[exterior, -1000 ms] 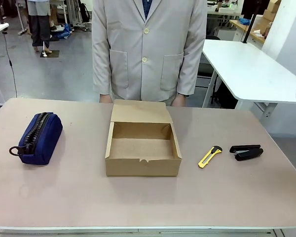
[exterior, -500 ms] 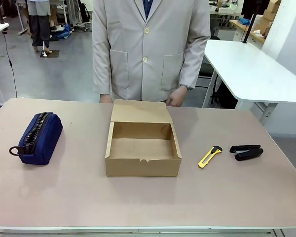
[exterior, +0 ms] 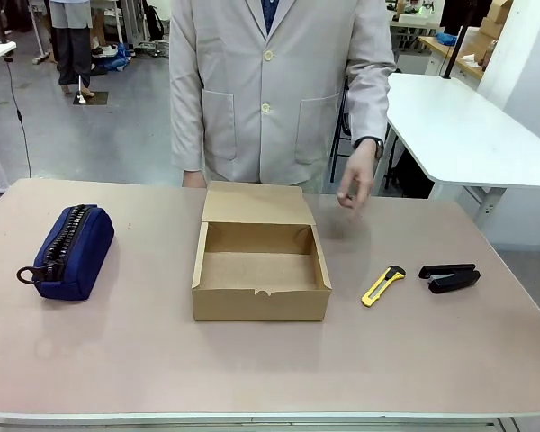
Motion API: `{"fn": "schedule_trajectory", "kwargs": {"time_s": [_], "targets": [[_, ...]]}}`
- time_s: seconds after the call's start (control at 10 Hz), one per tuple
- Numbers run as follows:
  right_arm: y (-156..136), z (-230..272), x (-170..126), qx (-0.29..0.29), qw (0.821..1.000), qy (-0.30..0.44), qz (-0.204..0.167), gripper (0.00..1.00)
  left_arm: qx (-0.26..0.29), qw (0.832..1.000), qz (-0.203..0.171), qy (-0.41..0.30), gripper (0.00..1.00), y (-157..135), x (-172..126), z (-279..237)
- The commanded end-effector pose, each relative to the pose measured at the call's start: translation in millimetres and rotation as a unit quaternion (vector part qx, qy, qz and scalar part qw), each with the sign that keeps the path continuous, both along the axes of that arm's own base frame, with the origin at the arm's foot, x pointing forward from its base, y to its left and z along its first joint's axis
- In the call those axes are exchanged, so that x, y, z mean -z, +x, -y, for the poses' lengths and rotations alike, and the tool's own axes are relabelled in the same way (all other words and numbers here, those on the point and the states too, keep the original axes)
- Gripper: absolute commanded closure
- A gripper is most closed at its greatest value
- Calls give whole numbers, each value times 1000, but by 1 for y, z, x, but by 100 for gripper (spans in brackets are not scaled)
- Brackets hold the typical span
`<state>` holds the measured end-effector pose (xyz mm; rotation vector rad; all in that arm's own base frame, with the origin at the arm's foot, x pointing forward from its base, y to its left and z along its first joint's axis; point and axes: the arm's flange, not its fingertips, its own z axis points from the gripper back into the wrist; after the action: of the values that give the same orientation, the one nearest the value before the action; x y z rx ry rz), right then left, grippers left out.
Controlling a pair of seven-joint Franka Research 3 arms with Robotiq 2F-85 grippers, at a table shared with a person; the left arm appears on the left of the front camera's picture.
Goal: Pack the item into the box.
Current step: Pick up the item indicated by the person and place it inside the Mailer Box.
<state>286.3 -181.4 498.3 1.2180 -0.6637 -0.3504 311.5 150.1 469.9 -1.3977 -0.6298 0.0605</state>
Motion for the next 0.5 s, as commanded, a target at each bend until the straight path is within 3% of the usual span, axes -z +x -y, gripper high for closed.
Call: {"fn": "schedule_trajectory", "kwargs": {"time_s": [0.0,0.4], "targets": [[6,0,2,0,1000,0,18,0,4,1000,15,-1,0,3,1,-1],[6,0,2,0,1000,0,18,0,4,1000,15,-1,0,3,1,-1]]}}
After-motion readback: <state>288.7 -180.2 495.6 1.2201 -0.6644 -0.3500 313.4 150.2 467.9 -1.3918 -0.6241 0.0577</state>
